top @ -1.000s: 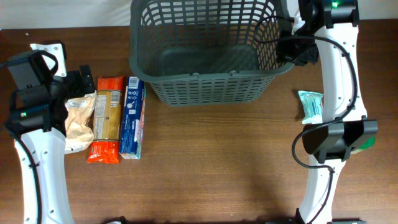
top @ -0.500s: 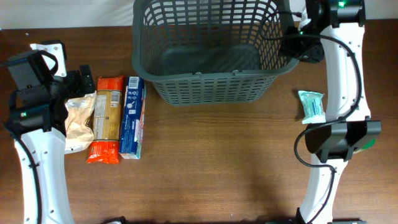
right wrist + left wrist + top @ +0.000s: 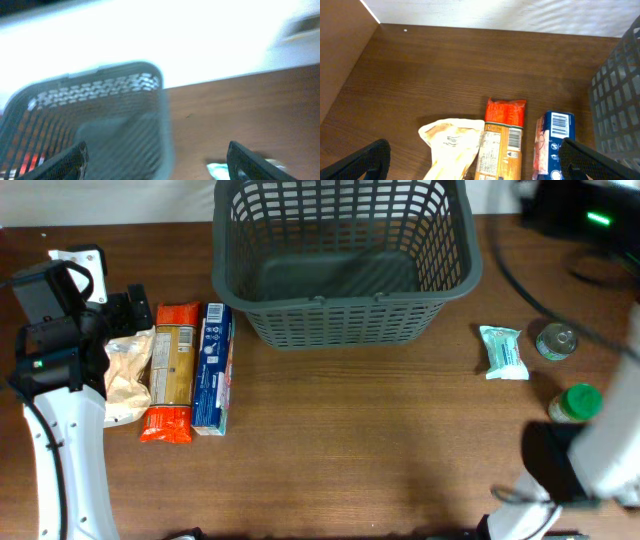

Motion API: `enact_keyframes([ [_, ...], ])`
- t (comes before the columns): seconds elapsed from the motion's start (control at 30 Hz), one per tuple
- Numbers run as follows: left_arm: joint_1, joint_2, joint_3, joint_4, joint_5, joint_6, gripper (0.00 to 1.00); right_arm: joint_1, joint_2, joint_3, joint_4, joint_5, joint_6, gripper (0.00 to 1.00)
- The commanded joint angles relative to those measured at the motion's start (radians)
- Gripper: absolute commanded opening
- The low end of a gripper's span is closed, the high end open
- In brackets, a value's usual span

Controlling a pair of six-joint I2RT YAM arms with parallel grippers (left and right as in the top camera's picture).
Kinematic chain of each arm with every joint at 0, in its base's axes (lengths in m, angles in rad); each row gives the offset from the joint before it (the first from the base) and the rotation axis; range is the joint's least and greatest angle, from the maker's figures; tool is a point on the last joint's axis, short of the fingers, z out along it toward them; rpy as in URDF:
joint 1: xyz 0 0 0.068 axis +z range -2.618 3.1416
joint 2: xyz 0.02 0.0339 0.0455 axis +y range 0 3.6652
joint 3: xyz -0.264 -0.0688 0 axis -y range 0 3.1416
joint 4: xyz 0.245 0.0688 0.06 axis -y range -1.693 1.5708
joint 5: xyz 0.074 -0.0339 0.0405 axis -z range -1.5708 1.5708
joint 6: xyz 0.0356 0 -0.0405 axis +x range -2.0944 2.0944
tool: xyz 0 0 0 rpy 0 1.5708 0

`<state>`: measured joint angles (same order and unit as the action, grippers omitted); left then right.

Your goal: Pack container

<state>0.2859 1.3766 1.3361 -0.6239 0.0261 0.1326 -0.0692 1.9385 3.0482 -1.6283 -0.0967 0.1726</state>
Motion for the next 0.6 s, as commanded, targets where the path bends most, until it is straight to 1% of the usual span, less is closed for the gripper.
enact_keyframes([
  [0.0, 0.005, 0.003, 0.018, -0.016, 0.096, -0.01, 0.99, -0.11, -0.087, 0.011, -0.035, 0.136, 0.014, 0.83],
  [0.07, 0.005, 0.003, 0.018, -0.09, 0.204, -0.016, 0.99, -0.19, -0.113, 0.011, -0.054, 0.137, 0.027, 0.85],
  [0.1, 0.005, 0.007, 0.018, -0.086, 0.281, -0.043, 0.99, -0.244, -0.124, 0.011, -0.07, 0.135, 0.028, 0.91],
  [0.13, 0.002, 0.018, 0.017, -0.095, 0.446, -0.068, 0.99, -0.332, -0.137, -0.003, -0.07, 0.134, 0.027, 0.99],
  [0.2, -0.008, 0.031, 0.016, -0.102, 0.53, -0.071, 0.99, -0.372, -0.139, -0.01, -0.07, 0.135, 0.026, 0.99],
  [0.23, -0.019, 0.04, 0.016, -0.109, 0.539, -0.083, 0.99, -0.396, -0.139, -0.012, -0.07, 0.135, 0.026, 0.99],
  [0.3, -0.052, 0.063, 0.016, -0.13, 0.516, -0.092, 0.99, -0.425, -0.137, -0.015, -0.07, 0.135, 0.026, 0.99],
  [0.37, -0.092, 0.087, 0.016, -0.166, 0.461, -0.092, 0.99, -0.439, -0.134, -0.015, -0.07, 0.135, 0.026, 0.99],
  [0.57, -0.218, 0.174, 0.016, -0.315, 0.172, -0.092, 1.0, -0.443, -0.13, -0.015, -0.07, 0.135, 0.026, 0.99],
])
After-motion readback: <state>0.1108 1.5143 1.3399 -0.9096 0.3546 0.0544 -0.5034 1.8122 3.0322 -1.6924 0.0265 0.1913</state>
